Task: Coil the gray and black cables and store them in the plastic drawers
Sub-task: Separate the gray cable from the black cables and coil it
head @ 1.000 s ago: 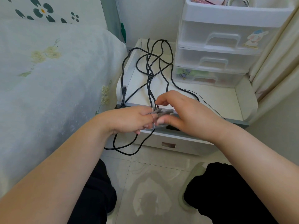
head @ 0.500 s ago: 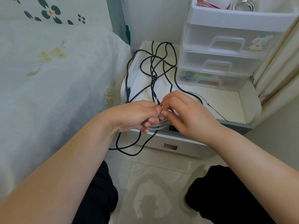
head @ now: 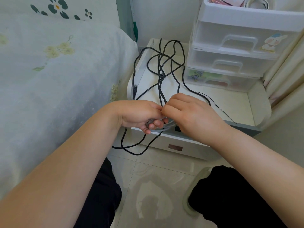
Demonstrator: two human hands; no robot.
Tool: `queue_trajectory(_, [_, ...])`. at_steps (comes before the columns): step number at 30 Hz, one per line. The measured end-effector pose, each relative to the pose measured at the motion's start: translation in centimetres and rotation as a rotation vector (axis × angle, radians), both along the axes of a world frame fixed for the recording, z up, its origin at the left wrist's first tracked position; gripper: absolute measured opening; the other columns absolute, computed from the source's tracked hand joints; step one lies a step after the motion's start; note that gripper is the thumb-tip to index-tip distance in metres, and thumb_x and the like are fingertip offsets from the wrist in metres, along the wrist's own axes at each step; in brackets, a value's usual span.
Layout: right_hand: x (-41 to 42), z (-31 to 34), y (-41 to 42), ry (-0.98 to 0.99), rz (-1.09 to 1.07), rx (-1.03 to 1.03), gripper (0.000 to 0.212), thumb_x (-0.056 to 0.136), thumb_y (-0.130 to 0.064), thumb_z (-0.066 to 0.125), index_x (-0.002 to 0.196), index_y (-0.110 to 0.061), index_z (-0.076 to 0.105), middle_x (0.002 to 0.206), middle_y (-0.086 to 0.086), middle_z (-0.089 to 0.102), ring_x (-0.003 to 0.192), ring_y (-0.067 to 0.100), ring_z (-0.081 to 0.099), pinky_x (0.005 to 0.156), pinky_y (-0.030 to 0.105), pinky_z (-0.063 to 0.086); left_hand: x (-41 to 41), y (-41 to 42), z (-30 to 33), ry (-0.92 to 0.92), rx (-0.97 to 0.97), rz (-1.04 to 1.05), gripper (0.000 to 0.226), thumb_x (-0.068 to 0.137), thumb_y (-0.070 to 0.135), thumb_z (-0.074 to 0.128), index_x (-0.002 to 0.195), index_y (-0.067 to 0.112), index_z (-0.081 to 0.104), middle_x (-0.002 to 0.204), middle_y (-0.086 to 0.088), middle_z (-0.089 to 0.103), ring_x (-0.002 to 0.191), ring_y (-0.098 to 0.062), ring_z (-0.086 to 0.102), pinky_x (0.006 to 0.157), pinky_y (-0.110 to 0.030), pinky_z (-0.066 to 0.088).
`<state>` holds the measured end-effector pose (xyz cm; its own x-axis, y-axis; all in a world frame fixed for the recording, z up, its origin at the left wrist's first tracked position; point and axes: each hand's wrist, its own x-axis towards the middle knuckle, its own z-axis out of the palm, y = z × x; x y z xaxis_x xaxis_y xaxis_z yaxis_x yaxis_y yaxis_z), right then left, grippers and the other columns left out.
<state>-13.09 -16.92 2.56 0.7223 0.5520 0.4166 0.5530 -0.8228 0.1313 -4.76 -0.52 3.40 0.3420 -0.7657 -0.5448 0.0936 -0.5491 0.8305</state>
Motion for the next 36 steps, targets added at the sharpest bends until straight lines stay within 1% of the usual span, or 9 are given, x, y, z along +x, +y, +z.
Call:
queue_trajectory(6, [0.6, 0.3, -0.9, -0.002, 0.166, -0.069, 0.046, 0.095, -0.001, 0.019, 0.083, -0.004, 0.063, 0.080, 0.011, 0.062, 0.076, 0.032, 0.058, 0.062, 0.037, 0.047, -0.1, 0.2, 0.0, 0.027, -0.028, -0.031, 0.015, 0.100, 0.009, 0.036, 0.093, 0.012, 0.049, 0.064, 0.004, 0.036, 0.058, -0.010, 0.031, 0.061, -0.026, 0.033])
queue_trajectory(10, [1.3, 1.3, -1.9, -0.016, 0.316, -0.211, 0.032, 0.097, -0.003, 0.036, 0.088, -0.005, 0.066, 0.086, 0.011, 0.064, 0.080, 0.032, 0.059, 0.072, 0.038, 0.048, -0.4, 0.1, 0.0, 0.036, -0.035, -0.067, 0.007, 0.094, 0.013, 0.044, 0.095, 0.010, 0.051, 0.064, 0.004, 0.036, 0.056, -0.009, 0.032, 0.060, -0.025, 0.034])
queue_trajectory(15, [1.2, 2.0, -1.8, 0.059, 0.535, -0.316, 0.019, 0.095, -0.003, 0.044, 0.090, -0.005, 0.062, 0.080, 0.012, 0.059, 0.073, 0.031, 0.055, 0.070, 0.042, 0.050, -1.7, -0.4, -0.2, 0.019, -0.013, -0.172, 0.027, 0.074, 0.013, 0.042, 0.059, 0.026, 0.061, 0.062, 0.004, 0.039, 0.056, -0.009, 0.033, 0.061, -0.027, 0.037])
queue_trajectory(20, [0.5, 3.0, -2.2, 0.088, 0.523, -0.237, 0.021, 0.094, -0.002, 0.044, 0.088, -0.003, 0.063, 0.079, 0.012, 0.059, 0.071, 0.030, 0.053, 0.069, 0.039, 0.048, -1.6, 0.5, 0.1, 0.139, -0.155, -0.201, 0.019, 0.089, 0.015, 0.046, 0.093, 0.019, 0.064, 0.069, 0.004, 0.040, 0.062, -0.009, 0.036, 0.065, -0.025, 0.042])
queue_trajectory(22, [0.2, 3.0, -2.2, 0.075, 0.516, -0.248, 0.019, 0.093, -0.001, 0.046, 0.085, -0.003, 0.064, 0.079, 0.012, 0.060, 0.071, 0.030, 0.055, 0.069, 0.039, 0.049, -1.9, 0.5, 0.1, 0.108, -0.164, -0.234, 0.028, 0.095, 0.013, 0.046, 0.081, 0.028, 0.065, 0.069, 0.006, 0.040, 0.063, -0.009, 0.036, 0.065, -0.024, 0.042])
queue_trajectory(25, [-0.2, 2.5, -2.3, 0.050, 0.513, -0.284, 0.021, 0.095, -0.001, 0.045, 0.084, -0.004, 0.062, 0.077, 0.011, 0.058, 0.069, 0.030, 0.054, 0.068, 0.039, 0.049, -2.5, 0.1, 0.0, -0.037, -0.109, -0.238, 0.028, 0.098, 0.008, 0.044, 0.074, 0.021, 0.052, 0.063, 0.012, 0.042, 0.062, -0.009, 0.036, 0.064, -0.025, 0.043])
queue_trajectory(30, [0.1, 1.7, -1.7, -0.077, 0.543, -0.350, 0.016, 0.094, -0.002, 0.047, 0.085, -0.014, 0.040, 0.071, 0.008, 0.053, 0.066, 0.027, 0.048, 0.067, 0.036, 0.046, -3.0, -0.6, -0.2, -0.211, -0.020, -0.189, 0.039, 0.090, 0.001, 0.042, 0.059, 0.025, 0.047, 0.049, 0.018, 0.045, 0.054, -0.005, 0.038, 0.063, -0.027, 0.042])
queue_trajectory(33, [0.1, 1.3, -1.5, -0.102, 0.531, -0.389, 0.013, 0.095, -0.006, 0.048, 0.083, -0.012, 0.044, 0.069, 0.007, 0.053, 0.065, 0.025, 0.047, 0.063, 0.035, 0.044, -2.9, -0.6, -0.4, -0.224, 0.007, -0.168, 0.036, 0.086, -0.003, 0.042, 0.060, 0.020, 0.050, 0.051, 0.016, 0.049, 0.054, -0.006, 0.040, 0.062, -0.027, 0.043])
queue_trajectory(36, [0.4, 1.5, -1.4, -0.083, 0.505, -0.393, 0.017, 0.097, -0.009, 0.044, 0.082, -0.010, 0.049, 0.069, 0.007, 0.054, 0.064, 0.025, 0.048, 0.063, 0.034, 0.040, -2.8, -0.6, -0.4, -0.223, 0.018, -0.154, 0.030, 0.086, -0.003, 0.042, 0.065, 0.015, 0.055, 0.061, 0.004, 0.048, 0.055, -0.008, 0.040, 0.058, -0.024, 0.043])
